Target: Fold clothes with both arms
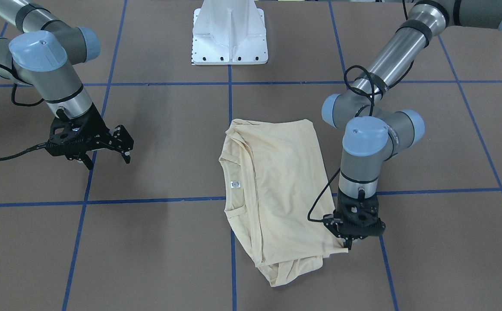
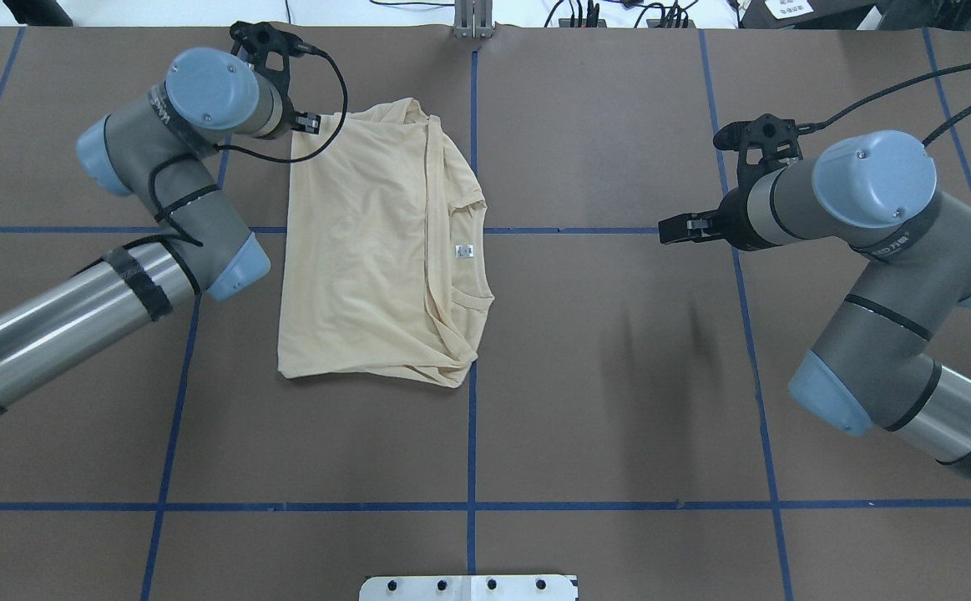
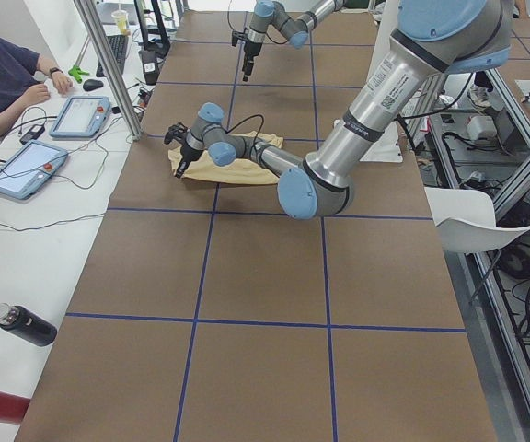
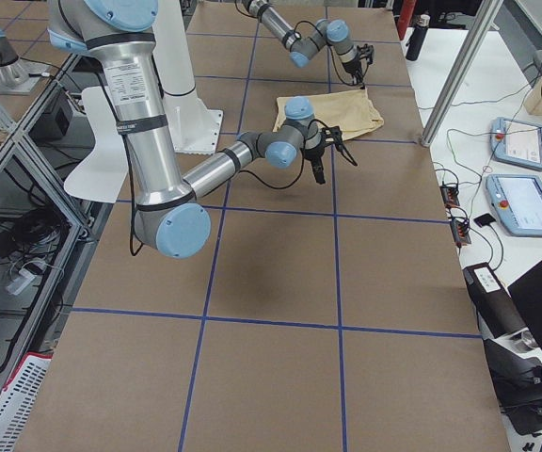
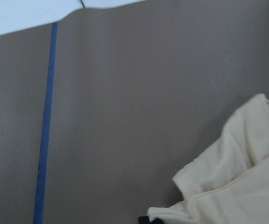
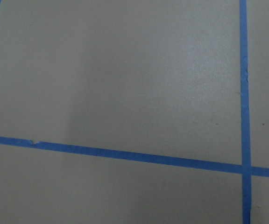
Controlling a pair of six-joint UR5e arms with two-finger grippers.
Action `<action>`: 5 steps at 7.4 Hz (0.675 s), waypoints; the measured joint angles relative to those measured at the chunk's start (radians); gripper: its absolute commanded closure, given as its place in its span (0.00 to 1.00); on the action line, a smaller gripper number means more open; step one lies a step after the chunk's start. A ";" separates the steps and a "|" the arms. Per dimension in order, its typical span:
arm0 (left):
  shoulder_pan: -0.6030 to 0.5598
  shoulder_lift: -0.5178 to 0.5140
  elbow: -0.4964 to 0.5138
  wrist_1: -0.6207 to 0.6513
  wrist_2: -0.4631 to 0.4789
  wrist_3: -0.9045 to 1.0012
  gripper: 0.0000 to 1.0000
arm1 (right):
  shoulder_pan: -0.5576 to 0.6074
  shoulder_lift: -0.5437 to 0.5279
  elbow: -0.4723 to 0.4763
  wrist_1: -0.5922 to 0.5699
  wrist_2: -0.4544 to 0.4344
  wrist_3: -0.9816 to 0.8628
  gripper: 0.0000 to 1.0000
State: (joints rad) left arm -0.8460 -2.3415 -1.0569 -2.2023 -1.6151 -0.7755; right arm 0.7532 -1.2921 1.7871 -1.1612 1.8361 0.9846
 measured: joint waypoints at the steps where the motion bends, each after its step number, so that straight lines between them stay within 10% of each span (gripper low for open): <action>1: -0.033 -0.028 0.061 -0.049 -0.016 0.055 0.00 | -0.002 0.005 -0.001 0.000 -0.001 0.002 0.00; 5: -0.064 0.133 -0.149 -0.102 -0.137 0.119 0.00 | -0.109 0.225 -0.099 -0.081 -0.097 0.213 0.08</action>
State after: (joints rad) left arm -0.9102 -2.2085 -1.2055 -2.3045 -1.7519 -0.6570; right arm 0.6443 -1.0676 1.6878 -1.2422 1.7395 1.1980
